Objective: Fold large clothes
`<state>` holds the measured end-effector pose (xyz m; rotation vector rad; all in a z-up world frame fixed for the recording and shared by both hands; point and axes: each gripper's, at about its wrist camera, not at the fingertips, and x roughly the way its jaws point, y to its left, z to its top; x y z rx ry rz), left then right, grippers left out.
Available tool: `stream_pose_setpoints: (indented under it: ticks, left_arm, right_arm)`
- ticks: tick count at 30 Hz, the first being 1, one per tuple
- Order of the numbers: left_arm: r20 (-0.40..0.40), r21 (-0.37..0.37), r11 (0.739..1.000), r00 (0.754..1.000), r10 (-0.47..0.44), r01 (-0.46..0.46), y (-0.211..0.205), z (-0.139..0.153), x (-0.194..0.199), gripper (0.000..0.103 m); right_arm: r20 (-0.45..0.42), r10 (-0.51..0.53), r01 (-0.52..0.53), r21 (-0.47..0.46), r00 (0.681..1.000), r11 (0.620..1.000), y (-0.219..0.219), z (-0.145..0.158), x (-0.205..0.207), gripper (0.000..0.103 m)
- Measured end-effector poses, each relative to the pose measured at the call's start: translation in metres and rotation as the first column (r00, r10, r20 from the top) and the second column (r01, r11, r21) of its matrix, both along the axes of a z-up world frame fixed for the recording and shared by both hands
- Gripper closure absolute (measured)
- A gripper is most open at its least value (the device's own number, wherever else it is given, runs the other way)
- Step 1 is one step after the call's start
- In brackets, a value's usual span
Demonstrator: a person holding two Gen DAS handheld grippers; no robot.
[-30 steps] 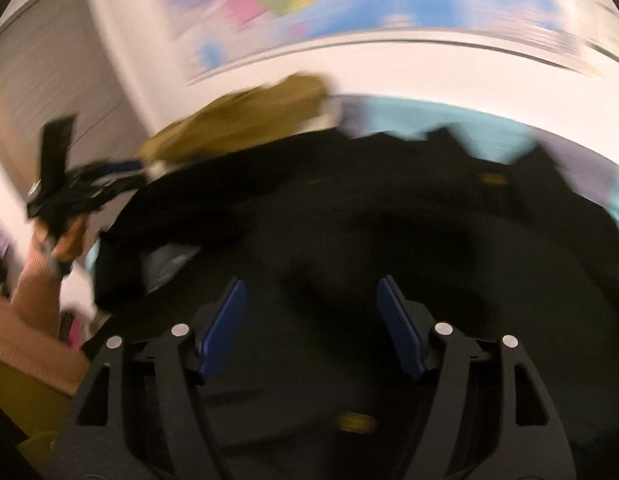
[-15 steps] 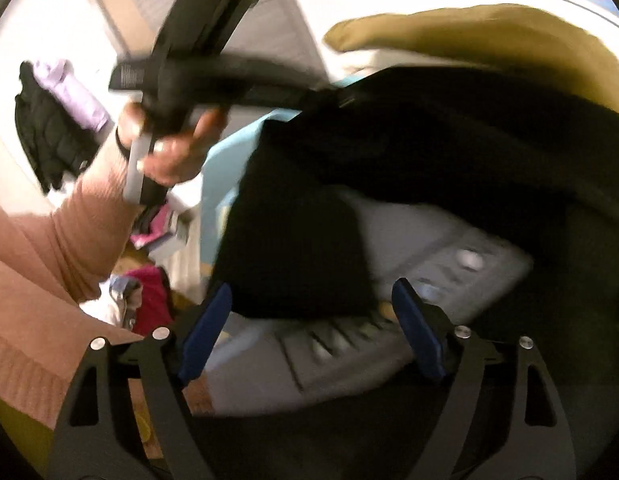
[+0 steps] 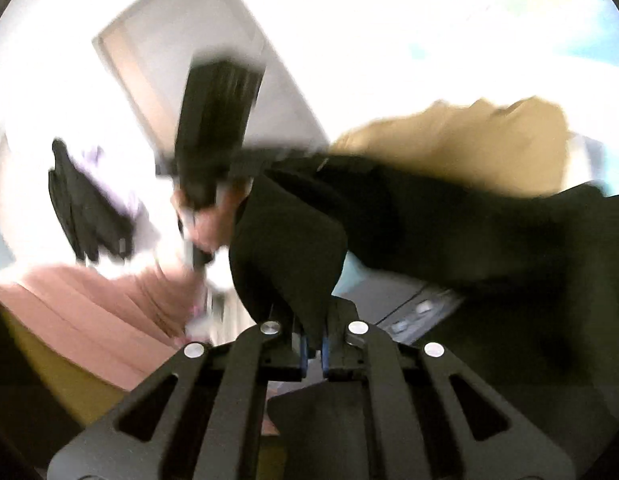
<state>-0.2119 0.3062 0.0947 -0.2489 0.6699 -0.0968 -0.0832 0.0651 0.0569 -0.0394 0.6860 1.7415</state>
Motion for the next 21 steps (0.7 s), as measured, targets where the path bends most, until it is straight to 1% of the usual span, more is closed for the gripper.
stream_pose_setpoints:
  ticks: [1, 2, 3, 5, 6, 7, 8, 10, 11, 12, 13, 14, 15, 16, 17, 18, 19, 20, 21]
  left_arm:
    - [0.029, -0.023, 0.999, 0.999, -0.033, 0.033, -0.008, 0.010, 0.008, 0.100]
    - [0.063, -0.054, 0.995, 0.995, -0.077, 0.081, -0.018, 0.020, 0.019, 0.099]
    - [0.083, -0.071, 0.992, 0.991, -0.101, 0.107, -0.028, 0.027, 0.030, 0.097]
    - [0.118, -0.070, 0.987, 0.983, -0.137, 0.146, -0.045, 0.034, 0.047, 0.095]
    - [0.137, -0.046, 0.988, 0.981, -0.139, 0.147, -0.057, 0.036, 0.059, 0.088]
    - [0.140, -0.031, 0.989, 0.981, -0.137, 0.143, -0.065, 0.035, 0.070, 0.083]
    - [0.137, -0.034, 0.988, 0.980, -0.145, 0.151, -0.070, 0.032, 0.081, 0.075]
    - [0.097, -0.065, 0.983, 0.981, -0.166, 0.172, -0.074, 0.017, 0.105, 0.075]
    - [0.071, -0.051, 0.987, 0.986, -0.151, 0.155, -0.075, 0.009, 0.114, 0.075]
    - [0.030, -0.019, 0.992, 0.992, -0.122, 0.123, -0.077, -0.004, 0.125, 0.075]
    - [-0.009, -0.009, 0.994, 0.994, -0.109, 0.109, -0.077, -0.016, 0.134, 0.075]
    - [-0.043, 0.000, 0.995, 0.994, -0.102, 0.102, -0.076, -0.028, 0.142, 0.075]
    - [-0.094, 0.036, 0.997, 0.994, -0.063, 0.067, -0.078, -0.045, 0.152, 0.075]
    - [-0.116, 0.052, 0.997, 0.992, -0.048, 0.054, -0.076, -0.053, 0.154, 0.075]
    - [-0.149, 0.070, 0.996, 0.988, -0.042, 0.053, -0.077, -0.064, 0.160, 0.075]
    - [-0.191, 0.077, 0.995, 0.981, -0.042, 0.058, -0.078, -0.077, 0.166, 0.075]
    - [-0.220, 0.091, 0.994, 0.975, -0.042, 0.063, -0.081, -0.087, 0.169, 0.075]
    - [-0.231, 0.122, 0.990, 0.972, -0.039, 0.069, -0.085, -0.091, 0.169, 0.072]
    - [-0.236, 0.170, 0.983, 0.972, -0.023, 0.065, -0.089, -0.095, 0.170, 0.068]
  right_arm:
    - [-0.012, -0.040, 0.040, 0.028, 0.999, 0.999, -0.018, 0.008, 0.010, 0.099]
    - [-0.022, -0.105, 0.106, 0.055, 0.994, 0.993, -0.043, 0.018, 0.023, 0.098]
    - [-0.022, -0.167, 0.168, 0.077, 0.986, 0.983, -0.068, 0.026, 0.033, 0.098]
    - [-0.034, -0.274, 0.276, 0.083, 0.961, 0.958, -0.101, 0.031, 0.046, 0.098]
    - [-0.044, -0.349, 0.352, 0.077, 0.936, 0.933, -0.128, 0.030, 0.060, 0.098]
    - [-0.064, -0.406, 0.409, 0.064, 0.912, 0.910, -0.146, 0.026, 0.069, 0.098]
    - [-0.097, -0.467, 0.472, 0.038, 0.879, 0.881, -0.165, 0.019, 0.082, 0.098]
    - [-0.139, -0.550, 0.554, -0.014, 0.823, 0.832, -0.194, -0.002, 0.096, 0.098]
    - [-0.177, -0.582, 0.585, -0.045, 0.793, 0.810, -0.207, -0.015, 0.107, 0.098]
    - [-0.212, -0.602, 0.600, -0.079, 0.770, 0.796, -0.216, -0.029, 0.116, 0.098]
    - [-0.237, -0.646, 0.634, -0.135, 0.725, 0.761, -0.228, -0.049, 0.129, 0.096]
    - [-0.240, -0.681, 0.660, -0.173, 0.692, 0.731, -0.230, -0.064, 0.131, 0.094]
    - [-0.237, -0.719, 0.681, -0.232, 0.653, 0.695, -0.236, -0.080, 0.140, 0.094]
    - [-0.241, -0.736, 0.687, -0.262, 0.633, 0.677, -0.237, -0.089, 0.146, 0.087]
    - [-0.245, -0.765, 0.705, -0.296, 0.596, 0.644, -0.241, -0.100, 0.147, 0.077]
    - [-0.244, -0.778, 0.715, -0.306, 0.579, 0.629, -0.246, -0.104, 0.150, 0.051]
    - [-0.242, -0.786, 0.728, -0.296, 0.569, 0.619, -0.251, -0.105, 0.149, 0.036]
    - [-0.239, -0.785, 0.733, -0.281, 0.571, 0.619, -0.257, -0.104, 0.152, 0.036]
    - [-0.228, -0.779, 0.736, -0.258, 0.584, 0.627, -0.257, -0.100, 0.147, 0.035]
